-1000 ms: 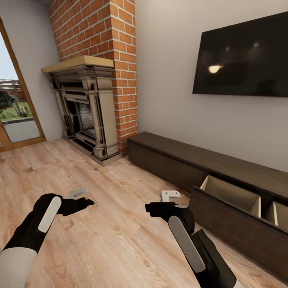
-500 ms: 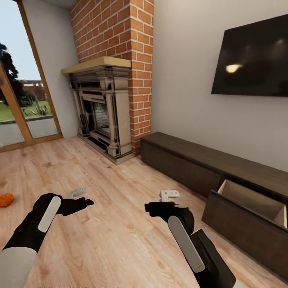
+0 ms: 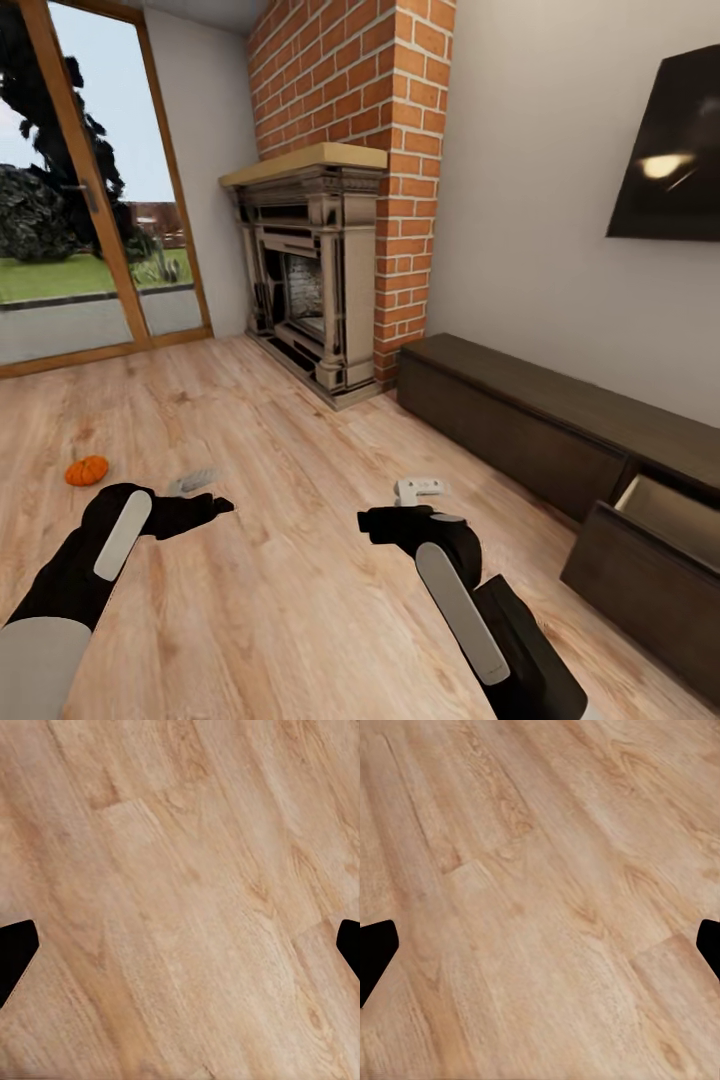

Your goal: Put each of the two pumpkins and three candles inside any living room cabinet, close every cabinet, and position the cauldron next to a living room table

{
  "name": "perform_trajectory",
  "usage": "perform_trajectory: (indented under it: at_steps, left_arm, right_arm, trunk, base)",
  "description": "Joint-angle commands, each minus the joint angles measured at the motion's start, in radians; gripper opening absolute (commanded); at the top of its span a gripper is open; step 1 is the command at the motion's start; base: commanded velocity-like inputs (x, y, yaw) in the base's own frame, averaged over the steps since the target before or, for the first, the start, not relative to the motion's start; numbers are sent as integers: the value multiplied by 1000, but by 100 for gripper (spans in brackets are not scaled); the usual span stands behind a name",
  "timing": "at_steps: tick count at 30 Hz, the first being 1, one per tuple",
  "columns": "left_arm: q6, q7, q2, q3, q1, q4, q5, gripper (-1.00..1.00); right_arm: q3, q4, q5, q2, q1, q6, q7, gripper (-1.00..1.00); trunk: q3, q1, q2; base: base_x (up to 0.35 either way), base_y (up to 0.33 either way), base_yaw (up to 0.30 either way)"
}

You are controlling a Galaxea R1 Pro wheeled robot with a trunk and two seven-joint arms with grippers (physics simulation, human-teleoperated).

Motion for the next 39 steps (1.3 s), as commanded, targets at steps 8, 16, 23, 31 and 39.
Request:
perform_trajectory:
  at_steps: [8, 16, 23, 31, 39]
  left_arm:
    - [4, 8, 0, 0, -1, -2, 10, 100]
    - [4, 7, 0, 0, -1, -3, 10, 100]
    - [4, 7, 0, 0, -1, -3, 10, 100]
    - [4, 7, -1, 0, -1, -3, 10, 100]
    - [4, 7, -1, 0, -1, -1, 10, 100]
  right_arm:
    - [6, -1, -10, 0, -1, 2, -11, 100]
    - [6, -1, -10, 0, -1, 2, -10, 100]
    - [6, -1, -10, 0, -1, 2, -11, 100]
    - [7, -1, -10, 0, -1, 2, -10, 100]
    - [7, -1, -10, 0, -1, 2, -10, 100]
  trunk:
    - [-1, 0, 0]
    - [-1, 0, 0]
    - [-1, 0, 0]
    - [-1, 0, 0]
    - [-1, 0, 0]
  base:
    - [1, 1, 291]
    - [0, 0, 291]
    - [0, 0, 291]
    - [0, 0, 291]
    - [10, 0, 291]
